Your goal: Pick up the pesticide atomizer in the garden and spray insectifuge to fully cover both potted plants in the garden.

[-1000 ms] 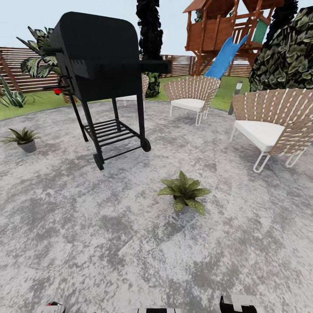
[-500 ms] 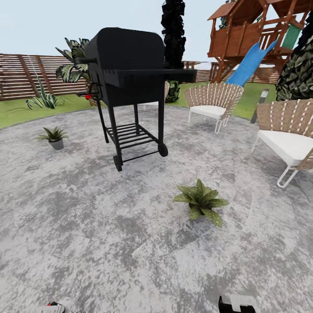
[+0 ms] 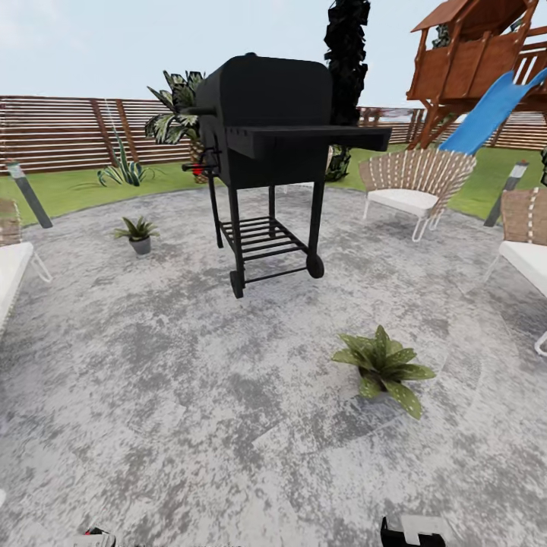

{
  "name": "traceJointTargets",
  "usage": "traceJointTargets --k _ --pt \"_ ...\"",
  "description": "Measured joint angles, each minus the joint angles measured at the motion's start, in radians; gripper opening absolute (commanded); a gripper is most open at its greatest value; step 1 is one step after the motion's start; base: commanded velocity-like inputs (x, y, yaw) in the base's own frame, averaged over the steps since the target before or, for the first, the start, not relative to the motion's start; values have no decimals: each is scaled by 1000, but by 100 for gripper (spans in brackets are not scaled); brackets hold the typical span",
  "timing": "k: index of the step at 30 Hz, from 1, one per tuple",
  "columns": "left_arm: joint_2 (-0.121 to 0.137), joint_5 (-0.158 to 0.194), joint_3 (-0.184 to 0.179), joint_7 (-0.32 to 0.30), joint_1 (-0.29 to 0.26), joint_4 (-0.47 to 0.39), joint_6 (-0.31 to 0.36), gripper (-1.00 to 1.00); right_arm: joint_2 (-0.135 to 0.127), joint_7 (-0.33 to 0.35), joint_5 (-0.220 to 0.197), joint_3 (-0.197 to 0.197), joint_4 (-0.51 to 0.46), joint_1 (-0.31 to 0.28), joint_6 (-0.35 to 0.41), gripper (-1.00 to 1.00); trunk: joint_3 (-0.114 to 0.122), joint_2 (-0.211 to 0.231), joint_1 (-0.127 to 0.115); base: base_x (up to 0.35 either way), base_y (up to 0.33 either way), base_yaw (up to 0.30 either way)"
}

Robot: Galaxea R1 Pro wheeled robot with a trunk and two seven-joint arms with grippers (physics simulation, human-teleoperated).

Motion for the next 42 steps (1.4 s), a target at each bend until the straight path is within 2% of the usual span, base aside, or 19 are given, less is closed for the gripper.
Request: traceJointTargets --k 3,4,6,7,9,20,36,42 --pt "-36 -4 -4 10 0 1 1 -100 0 0 0 0 0 0 0 100 0 0 0 0 0 280" --pt "-69 -5 -6 51 0 1 1 -100 0 0 0 0 0 0 0 100 0 0 0 0 0 280" --pt "-109 -6 -6 145 0 0 2 -100 0 0 0 0 0 0 0 100 0 0 0 0 0 280" --pt "-121 -6 -5 193 0 0 1 -100 0 0 0 0 0 0 0 100 0 0 0 0 0 280" --pt "-129 -6 -5 226 0 -1 1 -100 0 0 0 0 0 0 0 100 0 0 0 0 0 280" --pt "-133 -9 -8 241 0 -1 1 -100 0 0 0 0 0 0 0 100 0 0 0 37 6 280" --pt "-133 -10 -8 241 0 0 1 -100 0 0 1 0 0 0 0 100 -10 0 -1 293 121 274" --pt "-133 -10 -8 241 0 1 1 -100 -3 1 5 0 1 0 0 100 -11 0 -1 330 30 47"
